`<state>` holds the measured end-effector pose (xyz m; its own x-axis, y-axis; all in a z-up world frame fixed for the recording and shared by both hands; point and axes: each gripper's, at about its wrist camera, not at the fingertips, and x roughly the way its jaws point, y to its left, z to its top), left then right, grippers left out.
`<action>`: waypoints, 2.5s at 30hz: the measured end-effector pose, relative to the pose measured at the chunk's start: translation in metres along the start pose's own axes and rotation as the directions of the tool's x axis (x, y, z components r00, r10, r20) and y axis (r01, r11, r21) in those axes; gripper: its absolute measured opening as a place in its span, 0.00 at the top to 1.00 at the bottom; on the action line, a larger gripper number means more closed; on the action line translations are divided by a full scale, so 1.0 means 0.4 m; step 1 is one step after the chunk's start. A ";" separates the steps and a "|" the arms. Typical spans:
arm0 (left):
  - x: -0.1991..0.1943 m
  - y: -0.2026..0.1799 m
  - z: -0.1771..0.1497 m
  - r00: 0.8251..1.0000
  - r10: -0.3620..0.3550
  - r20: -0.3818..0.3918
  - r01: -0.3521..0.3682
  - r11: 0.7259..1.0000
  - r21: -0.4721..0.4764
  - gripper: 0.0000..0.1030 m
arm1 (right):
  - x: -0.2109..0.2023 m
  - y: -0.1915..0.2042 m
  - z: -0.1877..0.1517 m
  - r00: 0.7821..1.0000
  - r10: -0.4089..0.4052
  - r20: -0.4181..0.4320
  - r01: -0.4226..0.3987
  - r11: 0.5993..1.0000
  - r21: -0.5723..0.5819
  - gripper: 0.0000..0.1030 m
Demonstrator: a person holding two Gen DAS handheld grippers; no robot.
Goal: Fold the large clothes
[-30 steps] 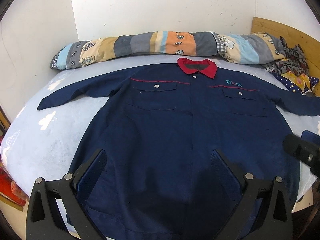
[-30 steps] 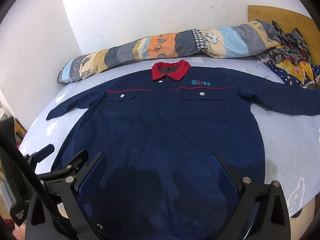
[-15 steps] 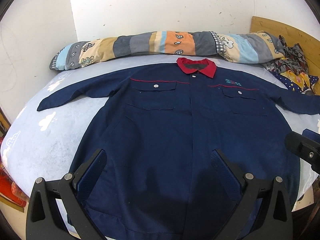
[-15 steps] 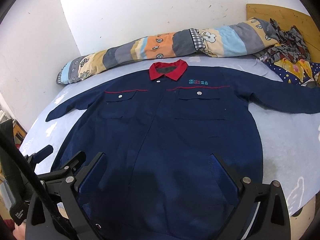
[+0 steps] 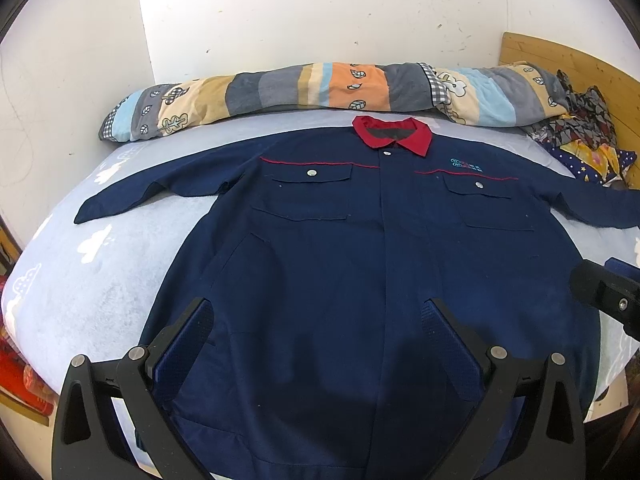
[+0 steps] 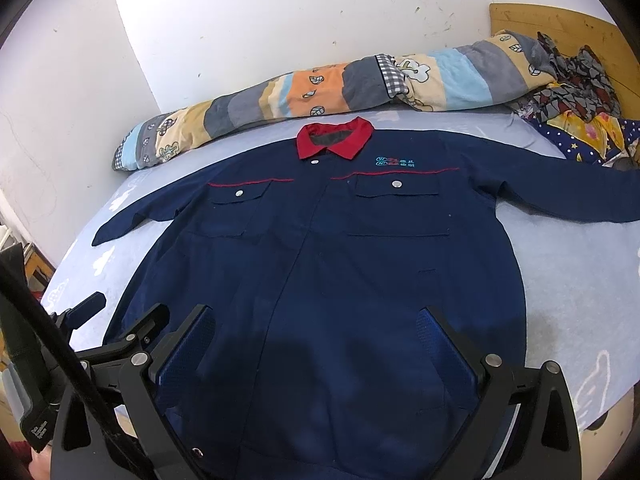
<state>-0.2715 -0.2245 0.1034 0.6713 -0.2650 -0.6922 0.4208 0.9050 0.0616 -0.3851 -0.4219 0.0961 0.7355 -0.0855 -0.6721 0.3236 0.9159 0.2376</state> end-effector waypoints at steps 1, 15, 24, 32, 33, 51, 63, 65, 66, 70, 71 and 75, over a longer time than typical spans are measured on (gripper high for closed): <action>-0.001 -0.001 0.000 1.000 0.000 0.000 0.000 1.000 0.000 0.00 | 0.001 -0.002 0.001 1.000 0.002 -0.001 -0.002 1.000 0.001 0.01; 0.004 -0.017 0.049 0.999 0.011 0.035 -0.011 1.000 0.017 0.00 | -0.080 -0.231 0.053 0.996 -0.025 0.080 0.001 0.958 0.287 0.01; 0.040 -0.099 0.121 0.997 0.007 0.077 -0.018 0.991 0.134 0.00 | -0.120 -0.357 0.059 0.992 -0.049 0.118 -0.007 0.900 0.436 0.01; 0.089 -0.123 0.151 0.999 -0.007 0.043 -0.001 0.984 0.176 0.00 | -0.146 -0.499 0.055 0.989 -0.059 0.133 -0.026 0.828 0.560 0.01; 0.089 -0.117 0.152 0.999 -0.022 0.027 0.017 0.986 0.168 0.00 | -0.153 -0.530 0.059 0.988 -0.067 0.137 -0.024 0.818 0.575 0.01; 0.124 -0.139 0.157 0.997 -0.070 -0.019 0.072 0.983 0.168 0.00 | -0.170 -1.165 0.115 0.949 -0.272 0.160 0.037 0.598 0.800 0.13; 0.187 -0.146 0.162 0.994 -0.079 -0.071 0.088 0.985 0.146 0.00 | -0.087 -1.295 0.139 0.941 -0.320 0.108 0.108 0.589 0.801 0.37; 0.191 -0.155 0.163 0.994 -0.084 -0.066 0.093 0.984 0.154 0.00 | -0.073 -1.311 0.135 0.935 -0.343 0.088 0.135 0.575 0.807 0.39; 0.193 -0.161 0.163 0.994 -0.084 -0.065 0.093 0.983 0.160 0.00 | -0.065 -1.321 0.130 0.934 -0.346 0.085 0.135 0.565 0.814 0.40; 0.200 -0.178 0.165 0.993 -0.095 -0.064 0.104 0.980 0.170 0.00 | -0.042 -1.357 0.121 0.926 -0.359 0.122 0.105 0.552 0.827 0.49; 0.202 -0.183 0.166 0.993 -0.100 -0.064 0.110 0.979 0.173 0.00 | -0.038 -1.363 0.125 0.922 -0.363 0.135 0.098 0.556 0.826 0.52; 0.206 -0.197 0.167 0.992 -0.107 -0.063 0.117 0.976 0.182 0.00 | -0.008 -1.407 0.144 0.925 -0.346 0.157 0.066 0.553 0.830 0.84</action>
<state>-0.2087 -0.3399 0.0895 0.5827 -0.3386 -0.7387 0.6000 0.7924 0.1100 -0.5351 -0.9597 0.0049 0.6615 -0.4576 -0.5941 0.7222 0.1753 0.6691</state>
